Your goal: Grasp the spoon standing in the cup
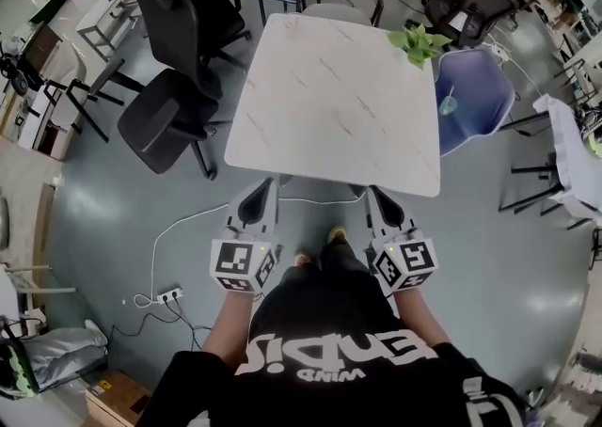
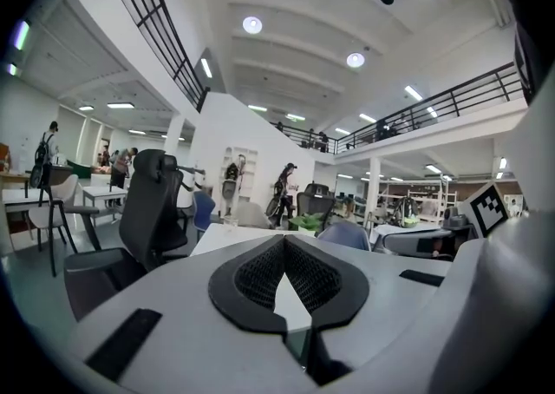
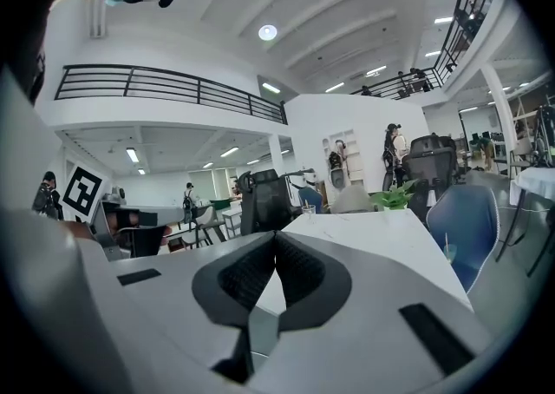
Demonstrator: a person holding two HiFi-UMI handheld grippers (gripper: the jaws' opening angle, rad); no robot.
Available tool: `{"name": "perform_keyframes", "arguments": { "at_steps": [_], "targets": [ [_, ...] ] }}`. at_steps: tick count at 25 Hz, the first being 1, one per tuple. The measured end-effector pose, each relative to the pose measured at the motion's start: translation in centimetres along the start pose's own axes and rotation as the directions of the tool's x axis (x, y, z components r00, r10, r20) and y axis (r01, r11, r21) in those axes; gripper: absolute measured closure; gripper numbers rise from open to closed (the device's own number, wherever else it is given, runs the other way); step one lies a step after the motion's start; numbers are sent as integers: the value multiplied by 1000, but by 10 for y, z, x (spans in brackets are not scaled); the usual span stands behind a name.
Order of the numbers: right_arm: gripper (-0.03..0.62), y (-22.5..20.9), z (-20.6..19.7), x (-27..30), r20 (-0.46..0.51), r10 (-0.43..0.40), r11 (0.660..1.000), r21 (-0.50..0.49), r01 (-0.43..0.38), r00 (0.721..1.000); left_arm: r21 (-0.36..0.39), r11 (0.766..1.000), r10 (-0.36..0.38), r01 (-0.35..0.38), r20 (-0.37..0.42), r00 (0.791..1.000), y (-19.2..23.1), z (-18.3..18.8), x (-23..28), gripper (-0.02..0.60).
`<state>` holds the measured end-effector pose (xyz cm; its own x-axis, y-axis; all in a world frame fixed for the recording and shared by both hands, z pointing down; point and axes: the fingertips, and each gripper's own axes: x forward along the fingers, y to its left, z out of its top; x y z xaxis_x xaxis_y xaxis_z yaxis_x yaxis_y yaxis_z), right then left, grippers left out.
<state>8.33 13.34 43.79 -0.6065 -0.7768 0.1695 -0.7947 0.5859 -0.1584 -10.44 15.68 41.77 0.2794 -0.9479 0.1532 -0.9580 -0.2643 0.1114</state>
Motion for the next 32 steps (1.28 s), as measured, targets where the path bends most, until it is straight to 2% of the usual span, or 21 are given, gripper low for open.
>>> {"name": "perform_keyframes", "arguments": {
  "at_steps": [13,32],
  "targets": [
    [582,-28,17,66,24,6,1000,-5,-6,1000,7,1000,-21,21,10,1000,29,17,69,568],
    [582,-109,48,179,1,31,999,14,-31,1000,3,1000,-6,6,-4,1000,68,49,202,568]
  ]
}}
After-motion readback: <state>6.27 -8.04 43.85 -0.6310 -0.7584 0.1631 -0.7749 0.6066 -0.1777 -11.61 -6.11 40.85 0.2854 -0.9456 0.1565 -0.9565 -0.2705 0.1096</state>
